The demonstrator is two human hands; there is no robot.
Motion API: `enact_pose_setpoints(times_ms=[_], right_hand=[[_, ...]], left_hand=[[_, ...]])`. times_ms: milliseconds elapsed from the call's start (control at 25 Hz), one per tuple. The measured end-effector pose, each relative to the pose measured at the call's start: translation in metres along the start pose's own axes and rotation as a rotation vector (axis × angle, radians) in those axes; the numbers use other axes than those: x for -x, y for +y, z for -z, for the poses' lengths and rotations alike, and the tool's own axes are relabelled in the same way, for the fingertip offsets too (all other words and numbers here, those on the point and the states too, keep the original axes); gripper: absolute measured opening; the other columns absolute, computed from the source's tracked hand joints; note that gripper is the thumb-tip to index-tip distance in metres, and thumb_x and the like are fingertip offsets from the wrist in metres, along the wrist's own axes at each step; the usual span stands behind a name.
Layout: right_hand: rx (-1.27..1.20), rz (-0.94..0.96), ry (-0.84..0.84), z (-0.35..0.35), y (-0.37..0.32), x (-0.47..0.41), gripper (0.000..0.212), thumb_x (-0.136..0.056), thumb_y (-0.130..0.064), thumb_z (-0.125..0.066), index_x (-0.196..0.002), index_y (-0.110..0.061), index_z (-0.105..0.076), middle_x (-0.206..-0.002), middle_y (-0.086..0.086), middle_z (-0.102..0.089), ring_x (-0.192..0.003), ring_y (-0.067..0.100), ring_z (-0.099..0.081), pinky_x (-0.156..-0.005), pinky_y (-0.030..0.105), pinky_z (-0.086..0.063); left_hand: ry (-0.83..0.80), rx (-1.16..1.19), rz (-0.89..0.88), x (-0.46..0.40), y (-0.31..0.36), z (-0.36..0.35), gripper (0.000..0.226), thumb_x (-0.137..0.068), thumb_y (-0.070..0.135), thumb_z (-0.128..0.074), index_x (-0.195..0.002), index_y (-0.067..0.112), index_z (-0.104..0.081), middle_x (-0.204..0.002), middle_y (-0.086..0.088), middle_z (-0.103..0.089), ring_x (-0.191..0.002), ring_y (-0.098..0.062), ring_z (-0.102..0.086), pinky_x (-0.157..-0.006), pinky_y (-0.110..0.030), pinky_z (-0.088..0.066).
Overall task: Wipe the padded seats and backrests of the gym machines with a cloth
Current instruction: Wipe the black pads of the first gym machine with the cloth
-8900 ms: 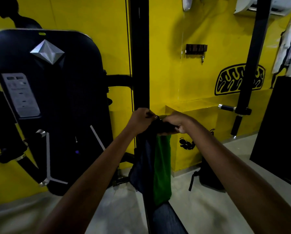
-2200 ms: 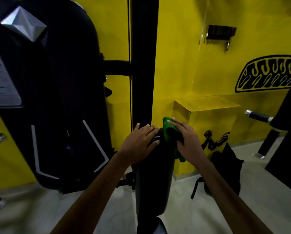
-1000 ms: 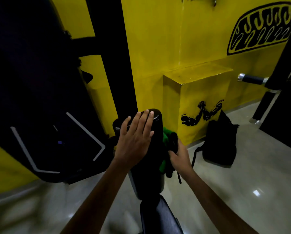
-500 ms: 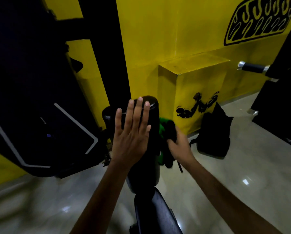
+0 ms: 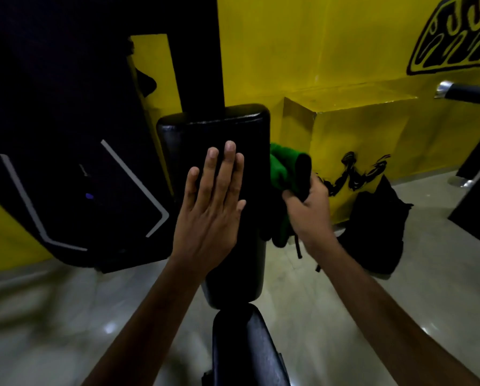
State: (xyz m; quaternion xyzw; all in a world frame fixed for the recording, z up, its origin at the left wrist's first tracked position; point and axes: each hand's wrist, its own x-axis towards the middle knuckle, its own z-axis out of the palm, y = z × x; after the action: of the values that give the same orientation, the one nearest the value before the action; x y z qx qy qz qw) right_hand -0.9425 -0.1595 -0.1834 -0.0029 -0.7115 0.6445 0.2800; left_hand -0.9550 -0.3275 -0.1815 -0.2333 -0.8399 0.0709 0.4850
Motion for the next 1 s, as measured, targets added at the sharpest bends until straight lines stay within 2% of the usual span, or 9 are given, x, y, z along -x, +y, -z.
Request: enact_pose_setpoints(times_ms=[120,240,320,400,480,640,720,840,1000], right_hand=[[0.051,0.005,-0.012,-0.005,0.022,0.015,0.043,-0.084,0.003,-0.056,-0.125,-0.006,-0.054,-0.108,-0.005,-0.063,-0.109,0.013,-0.060,-0.096,0.031,-0.049],[0.037,-0.060,-0.106,0.001,0.037,0.033,0.042,-0.086,0.006,-0.056,-0.116,-0.023,-0.055,-0.104,-0.015,-0.063,-0.108,0.014,-0.061,-0.096,0.038,-0.050],[-0.019,-0.036,-0.056,0.004,0.033,0.022,0.043,-0.085,0.008,-0.054,-0.110,-0.027,-0.056,-0.101,-0.016,-0.063,-0.103,0.008,-0.062,-0.093,0.034,-0.051],[-0.069,0.044,0.023,0.004,0.033,0.013,0.041,-0.083,0.004,-0.056,-0.118,-0.017,-0.056,-0.107,-0.008,-0.065,-0.105,0.007,-0.062,-0.093,0.025,-0.050],[-0.026,0.021,-0.018,0.001,0.047,0.021,0.048,-0.081,0.000,-0.058,-0.127,-0.009,-0.052,-0.118,0.001,-0.063,-0.115,0.012,-0.058,-0.098,0.027,-0.048],[0.012,-0.128,-0.136,0.014,0.074,0.048,0.045,-0.084,0.006,-0.059,-0.116,-0.025,-0.053,-0.109,-0.008,-0.063,-0.116,0.020,-0.058,-0.097,0.036,-0.048],[-0.030,-0.063,-0.090,0.015,0.070,0.036,0.042,-0.082,-0.002,-0.058,-0.118,-0.022,-0.055,-0.111,-0.004,-0.065,-0.112,0.016,-0.061,-0.095,0.037,-0.050],[-0.035,0.008,-0.055,0.006,0.066,0.028,0.052,-0.077,-0.009,-0.056,-0.129,-0.012,-0.051,-0.121,0.003,-0.062,-0.116,0.015,-0.058,-0.097,0.032,-0.048],[0.117,-0.131,-0.204,0.013,0.100,0.072,0.053,-0.082,0.007,-0.059,-0.126,-0.021,-0.048,-0.118,-0.002,-0.056,-0.119,0.021,-0.054,-0.098,0.028,-0.043]], left_hand=[[-0.006,0.032,0.029,0.004,0.007,-0.001,0.067,-0.100,0.032,-0.035,-0.150,0.004,-0.001,-0.158,-0.014,-0.001,-0.146,-0.028,0.007,-0.119,-0.043,0.003],[0.009,0.048,0.055,0.005,0.010,-0.002,0.068,-0.099,0.032,-0.038,-0.151,0.004,-0.004,-0.158,-0.014,-0.002,-0.146,-0.030,0.001,-0.119,-0.044,0.000],[0.003,0.050,0.056,0.009,0.011,-0.003,0.068,-0.099,0.033,-0.039,-0.151,0.004,-0.005,-0.157,-0.014,-0.003,-0.146,-0.032,-0.002,-0.119,-0.044,-0.001],[-0.014,0.055,0.042,0.017,0.014,-0.005,0.070,-0.098,0.034,-0.041,-0.151,0.005,-0.006,-0.157,-0.014,-0.003,-0.146,-0.033,-0.002,-0.119,-0.045,-0.001],[-0.028,0.065,0.037,0.025,0.018,-0.007,0.071,-0.096,0.033,-0.044,-0.151,0.005,-0.009,-0.157,-0.014,-0.004,-0.145,-0.034,-0.003,-0.119,-0.046,-0.002],[-0.035,0.045,0.041,0.033,0.023,-0.012,0.071,-0.094,0.034,-0.046,-0.150,0.005,-0.014,-0.156,-0.016,-0.007,-0.144,-0.037,-0.006,-0.119,-0.049,-0.005],[-0.042,0.043,0.040,0.035,0.024,-0.013,0.071,-0.094,0.035,-0.045,-0.150,0.006,-0.014,-0.156,-0.016,-0.007,-0.144,-0.037,-0.006,-0.118,-0.049,-0.004],[-0.049,0.036,0.044,0.038,0.027,-0.015,0.072,-0.094,0.038,-0.045,-0.151,0.007,-0.014,-0.156,-0.015,-0.008,-0.143,-0.037,-0.007,-0.118,-0.049,-0.005],[-0.039,0.011,0.066,0.041,0.030,-0.014,0.075,-0.092,0.041,-0.047,-0.151,0.007,-0.015,-0.155,-0.014,-0.011,-0.143,-0.036,-0.009,-0.118,-0.047,-0.006]])
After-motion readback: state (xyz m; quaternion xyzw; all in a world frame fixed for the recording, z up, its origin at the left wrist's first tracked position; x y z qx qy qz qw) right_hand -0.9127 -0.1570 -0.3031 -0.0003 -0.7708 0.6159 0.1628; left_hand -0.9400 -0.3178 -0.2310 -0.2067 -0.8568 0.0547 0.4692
